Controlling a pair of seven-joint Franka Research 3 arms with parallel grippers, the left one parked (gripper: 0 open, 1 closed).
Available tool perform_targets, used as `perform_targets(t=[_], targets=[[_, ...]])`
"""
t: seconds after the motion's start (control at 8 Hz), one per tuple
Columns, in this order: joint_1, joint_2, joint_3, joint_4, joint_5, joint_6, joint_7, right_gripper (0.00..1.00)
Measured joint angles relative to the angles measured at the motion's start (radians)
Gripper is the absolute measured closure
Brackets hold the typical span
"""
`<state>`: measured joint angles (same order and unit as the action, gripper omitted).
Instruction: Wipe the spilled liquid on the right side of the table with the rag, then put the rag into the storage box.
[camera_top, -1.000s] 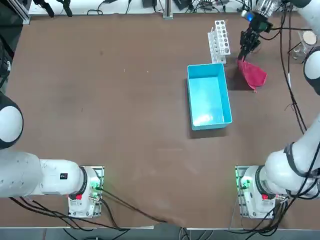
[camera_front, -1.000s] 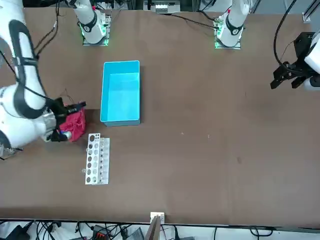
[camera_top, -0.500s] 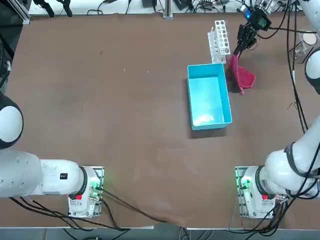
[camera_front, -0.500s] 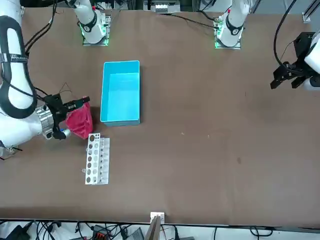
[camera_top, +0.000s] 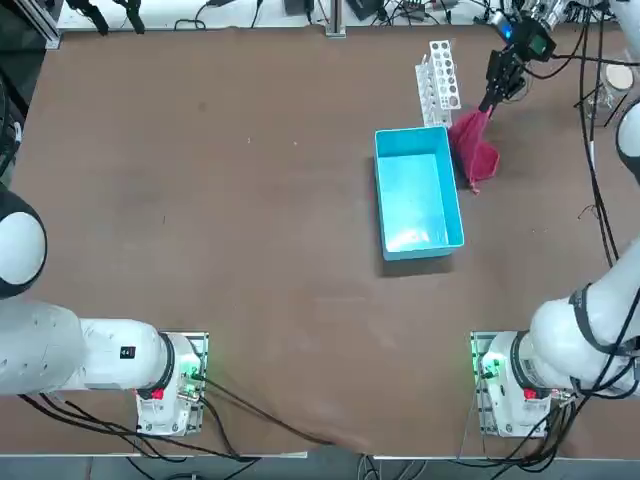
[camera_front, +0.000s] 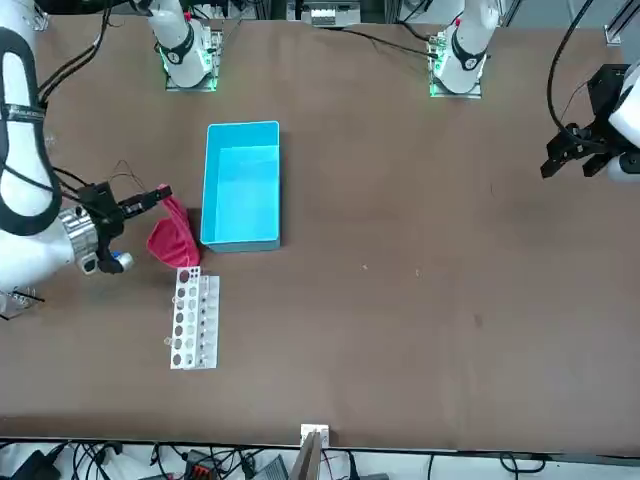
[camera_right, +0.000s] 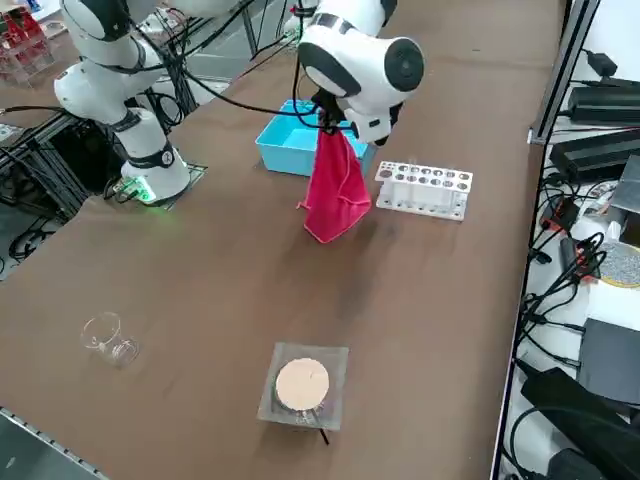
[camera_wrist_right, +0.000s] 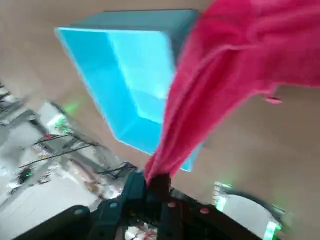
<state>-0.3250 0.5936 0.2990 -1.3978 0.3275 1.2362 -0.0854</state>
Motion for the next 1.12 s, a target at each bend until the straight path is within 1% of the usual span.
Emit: perform_targets(t=[0.12, 0.25, 0.38, 0.62, 0.75, 0.88, 1.12], targets=[[-0.012, 0.001, -0.001, 0.000, -0.096, 0.004, -0.023, 0.98], [-0.017, 0.005, -0.002, 0.000, -0.181, 0.035, -0.036, 0.98], [-0.019, 0.017, -0.002, -0.001, -0.249, 0.088, -0.039, 0.98], [-0.041, 0.051, -0.004, -0.001, -0.422, 0.170, -0.063, 0.97], [-0.069, 0.066, -0.006, -0.001, -0.502, 0.220, -0.096, 0.97], [-0.111, 0.079, -0.009, -0.001, -0.559, 0.276, -0.140, 0.97], [-0.218, 0.104, -0.013, -0.001, -0.668, 0.403, -0.262, 0.98]])
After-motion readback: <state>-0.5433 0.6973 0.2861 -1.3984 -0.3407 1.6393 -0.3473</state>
